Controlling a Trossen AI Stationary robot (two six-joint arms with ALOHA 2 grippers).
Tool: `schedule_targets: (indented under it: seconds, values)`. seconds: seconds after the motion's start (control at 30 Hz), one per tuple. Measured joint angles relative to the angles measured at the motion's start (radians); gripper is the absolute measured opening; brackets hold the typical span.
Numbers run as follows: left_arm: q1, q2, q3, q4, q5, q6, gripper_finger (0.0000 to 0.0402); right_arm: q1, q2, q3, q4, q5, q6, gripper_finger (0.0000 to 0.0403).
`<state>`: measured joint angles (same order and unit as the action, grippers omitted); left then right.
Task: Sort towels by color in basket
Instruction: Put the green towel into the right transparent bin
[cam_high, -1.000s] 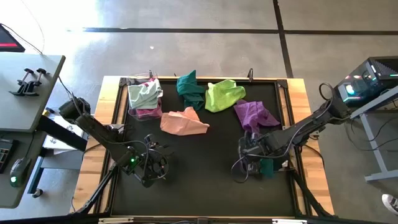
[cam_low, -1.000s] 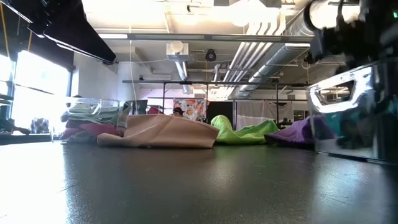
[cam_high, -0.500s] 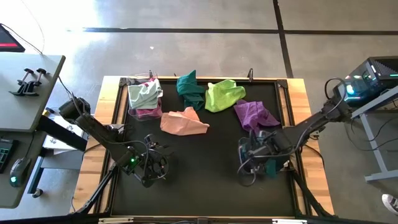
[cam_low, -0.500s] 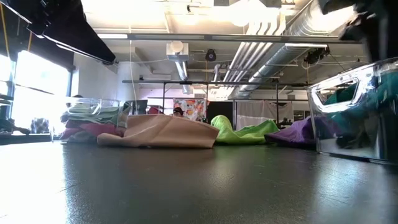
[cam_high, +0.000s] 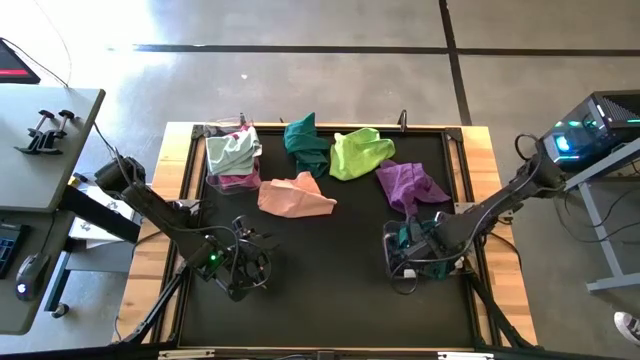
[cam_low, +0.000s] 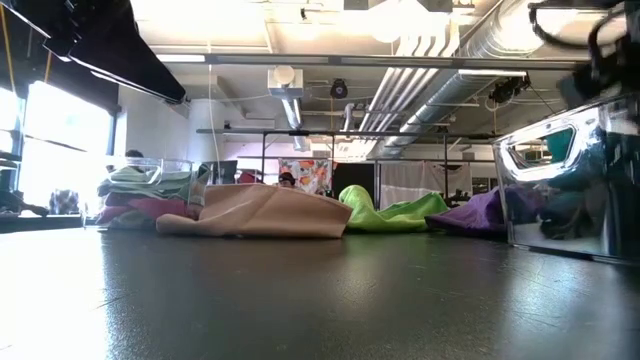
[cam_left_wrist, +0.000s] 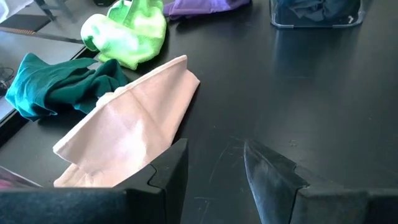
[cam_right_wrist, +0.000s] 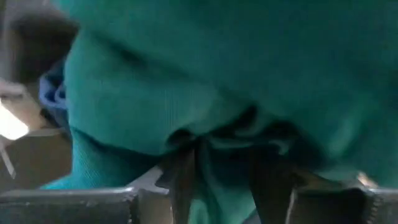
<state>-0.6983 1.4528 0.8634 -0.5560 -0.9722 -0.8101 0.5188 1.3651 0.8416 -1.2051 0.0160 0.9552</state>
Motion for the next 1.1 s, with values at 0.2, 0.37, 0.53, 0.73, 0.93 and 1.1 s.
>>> schedule_targets:
  seconds: [0.2,0.37,0.53,0.73,0.93,1.1]
  values:
    - [0.0,0.0,0.0,0.0,0.0,0.0,0.0142,-0.024,0.0,-0.055,0.087,-0.025,-0.078,0.0132]
    - [0.0,0.0,0.0,0.001,0.0,-0.001,0.0142,-0.007,0.0,0.076,-0.055,-0.009,-0.064,0.0132]
    - [0.0,0.0,0.0,0.002,0.0,-0.001,0.0142,0.039,0.0,0.224,-0.156,-0.032,0.0,0.0132]
    - [0.0,0.0,0.0,0.001,0.0,0.0,0.0142,0.093,0.0,0.318,-0.356,0.309,0.142,0.0132]
    - [0.0,0.0,0.0,0.002,0.0,0.0,0.0142,0.015,-0.014,0.229,-0.288,0.509,0.267,0.0132]
    - [0.0,0.0,0.0,0.004,0.0,-0.001,0.0142,-0.065,-0.013,0.084,-0.106,0.401,0.139,0.0132]
